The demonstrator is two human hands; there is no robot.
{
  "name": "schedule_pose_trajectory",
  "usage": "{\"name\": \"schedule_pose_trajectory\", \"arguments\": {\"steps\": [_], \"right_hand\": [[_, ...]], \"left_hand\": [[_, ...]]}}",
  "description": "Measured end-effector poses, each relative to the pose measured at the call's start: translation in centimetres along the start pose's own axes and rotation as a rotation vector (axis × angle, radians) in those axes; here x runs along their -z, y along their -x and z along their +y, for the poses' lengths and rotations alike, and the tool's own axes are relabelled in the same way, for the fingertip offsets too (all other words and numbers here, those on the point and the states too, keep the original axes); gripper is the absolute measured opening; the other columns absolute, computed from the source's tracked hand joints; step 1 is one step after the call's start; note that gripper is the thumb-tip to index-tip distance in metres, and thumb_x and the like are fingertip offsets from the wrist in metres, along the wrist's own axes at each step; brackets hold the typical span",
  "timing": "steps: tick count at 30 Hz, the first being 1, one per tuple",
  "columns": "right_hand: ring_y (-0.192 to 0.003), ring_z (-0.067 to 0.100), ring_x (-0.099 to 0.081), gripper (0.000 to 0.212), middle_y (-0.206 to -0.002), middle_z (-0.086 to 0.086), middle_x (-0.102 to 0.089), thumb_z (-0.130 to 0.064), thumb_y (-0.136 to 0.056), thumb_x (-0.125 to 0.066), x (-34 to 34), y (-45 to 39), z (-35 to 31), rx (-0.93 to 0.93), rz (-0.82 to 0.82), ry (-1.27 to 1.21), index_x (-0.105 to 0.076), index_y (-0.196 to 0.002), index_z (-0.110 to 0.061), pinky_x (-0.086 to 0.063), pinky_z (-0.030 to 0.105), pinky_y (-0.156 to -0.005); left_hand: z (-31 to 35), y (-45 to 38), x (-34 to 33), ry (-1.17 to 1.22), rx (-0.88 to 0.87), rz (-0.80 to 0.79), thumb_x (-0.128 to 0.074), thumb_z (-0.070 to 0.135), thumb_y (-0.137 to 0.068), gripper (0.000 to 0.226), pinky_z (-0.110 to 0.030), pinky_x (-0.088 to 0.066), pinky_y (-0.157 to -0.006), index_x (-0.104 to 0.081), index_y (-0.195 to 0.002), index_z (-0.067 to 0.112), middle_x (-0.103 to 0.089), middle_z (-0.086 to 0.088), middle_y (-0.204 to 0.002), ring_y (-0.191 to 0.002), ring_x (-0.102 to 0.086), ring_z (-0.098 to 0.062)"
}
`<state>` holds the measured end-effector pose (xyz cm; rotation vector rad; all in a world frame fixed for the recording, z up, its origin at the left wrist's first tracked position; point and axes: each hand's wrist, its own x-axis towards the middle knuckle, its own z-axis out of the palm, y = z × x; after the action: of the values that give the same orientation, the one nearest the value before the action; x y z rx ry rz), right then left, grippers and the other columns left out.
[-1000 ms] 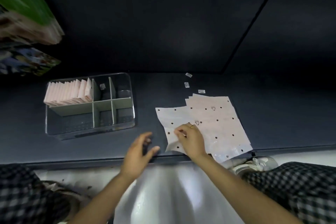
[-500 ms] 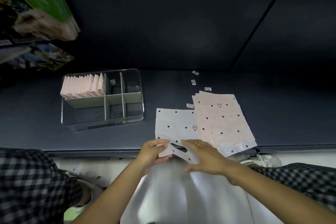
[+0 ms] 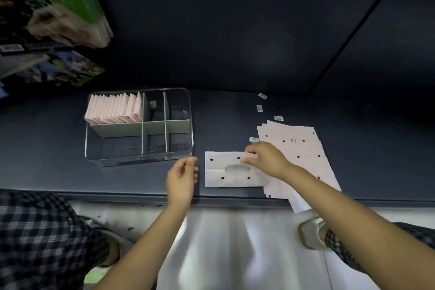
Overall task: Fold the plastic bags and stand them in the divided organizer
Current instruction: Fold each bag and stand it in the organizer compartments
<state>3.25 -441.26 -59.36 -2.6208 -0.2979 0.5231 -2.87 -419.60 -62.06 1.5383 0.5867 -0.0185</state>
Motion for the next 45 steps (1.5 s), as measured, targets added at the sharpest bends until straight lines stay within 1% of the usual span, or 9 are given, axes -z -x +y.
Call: {"name": "schedule_pose_trajectory", "arguments": {"steps": [3, 8, 14, 19, 24, 30, 33, 35, 45], "right_hand": [[-0.093, 0.016, -0.047, 0.019, -0.083, -0.003, -0.057, -0.036, -0.089, -0.061, -0.5, -2.8, 0.5, -0.05, -0.045, 0.07, -0.056, -0.077, -0.021, -0.035, 0.029, -0.071], [-0.115, 0.023, -0.045, 0.03, -0.115, 0.001, -0.061, -0.04, -0.089, -0.058, -1.5, -4.8, 1.0, -0.105, 0.043, 0.235, -0.06, -0.114, -0.024, -0.037, 0.034, -0.091], [-0.121, 0.027, -0.048, 0.032, -0.126, 0.004, -0.058, -0.024, -0.094, -0.054, -4.3, -0.4, 1.2, 0.109, 0.275, 0.182, -0.058, -0.124, -0.014, -0.034, 0.032, -0.102], [-0.126, 0.026, -0.051, 0.051, -0.137, 0.009, -0.053, -0.033, -0.088, -0.062, -9.4, 4.8, 1.2, 0.303, 0.213, 0.36, -0.055, -0.13, -0.005, -0.039, 0.045, -0.106], [-0.141, 0.022, -0.024, 0.072, -0.153, 0.006, -0.026, -0.056, -0.093, -0.019, -10.4, 6.8, 3.0, 0.187, 0.022, 0.564, -0.031, -0.145, -0.008, -0.004, 0.04, -0.112], [-0.145, 0.018, 0.005, 0.074, -0.156, -0.001, 0.004, -0.06, -0.093, -0.012, -9.7, 7.5, 4.9, 0.167, -0.04, 0.529, -0.004, -0.15, -0.014, 0.012, 0.037, -0.115], [-0.14, 0.02, -0.032, 0.058, -0.15, 0.002, -0.034, -0.046, -0.093, -0.049, -9.0, 6.9, 3.7, 0.178, 0.124, 0.406, -0.043, -0.14, -0.012, -0.018, 0.035, -0.118], [-0.108, 0.024, -0.064, 0.034, -0.116, 0.004, -0.067, -0.029, -0.078, -0.076, -8.7, 5.9, 2.9, 0.198, 0.293, 0.32, -0.07, -0.106, -0.011, -0.048, 0.038, -0.095], [-0.099, 0.02, -0.053, 0.015, -0.106, 0.002, -0.06, -0.016, -0.093, -0.052, -9.5, 2.9, 1.7, 0.1, 0.229, 0.188, -0.067, -0.095, -0.011, -0.041, 0.026, -0.085]], "left_hand": [[-1.1, 0.3, 0.0, -0.315, -0.316, 0.032, -0.052, 0.025, -0.095, 0.016, -0.034, -0.048, -0.08, -0.066, -0.101, 0.018, -0.06, 0.001, -0.096, -0.087, -0.058, -0.017], [-3.2, 1.3, -0.9, -0.721, -0.699, -0.242, -0.055, 0.023, -0.093, 0.02, -0.031, -0.045, -0.087, -0.064, -0.11, 0.017, -0.059, 0.001, -0.115, -0.104, -0.053, -0.019], [-5.6, 2.2, -1.3, -1.194, -0.947, -0.455, -0.071, 0.037, -0.08, 0.053, -0.044, -0.043, -0.103, -0.061, -0.124, 0.011, -0.056, -0.005, -0.133, -0.126, -0.051, -0.023], [-6.6, 2.2, -0.7, -1.416, -0.865, -0.52, -0.06, 0.057, -0.081, 0.072, -0.041, -0.042, -0.104, -0.05, -0.135, 0.011, -0.044, -0.007, -0.144, -0.133, -0.042, -0.019], [-7.4, 0.7, 0.2, -1.551, -0.763, -0.665, -0.015, 0.06, -0.095, 0.077, -0.041, 0.02, -0.113, 0.018, -0.145, 0.012, 0.026, -0.002, -0.151, -0.14, 0.025, -0.018], [-7.3, 0.4, 2.0, -1.597, -0.727, -0.65, -0.012, 0.062, -0.094, 0.075, -0.038, 0.021, -0.112, 0.025, -0.142, 0.017, 0.029, 0.001, -0.151, -0.137, 0.03, -0.016], [-7.1, 0.4, 2.0, -1.578, -0.711, -0.652, -0.015, 0.061, -0.094, 0.075, -0.037, 0.021, -0.112, 0.023, -0.143, 0.018, 0.026, 0.002, -0.152, -0.136, 0.03, -0.014], [-6.9, 0.4, 1.8, -1.552, -0.709, -0.651, -0.016, 0.062, -0.094, 0.076, -0.036, 0.021, -0.112, 0.019, -0.146, 0.019, 0.024, 0.003, -0.153, -0.136, 0.028, -0.012], [-6.8, 0.2, 1.6, -1.4, -0.674, -0.629, -0.024, 0.057, -0.096, 0.071, -0.029, 0.015, -0.113, 0.002, -0.151, 0.021, 0.01, 0.006, -0.158, -0.145, 0.009, -0.009]]}}
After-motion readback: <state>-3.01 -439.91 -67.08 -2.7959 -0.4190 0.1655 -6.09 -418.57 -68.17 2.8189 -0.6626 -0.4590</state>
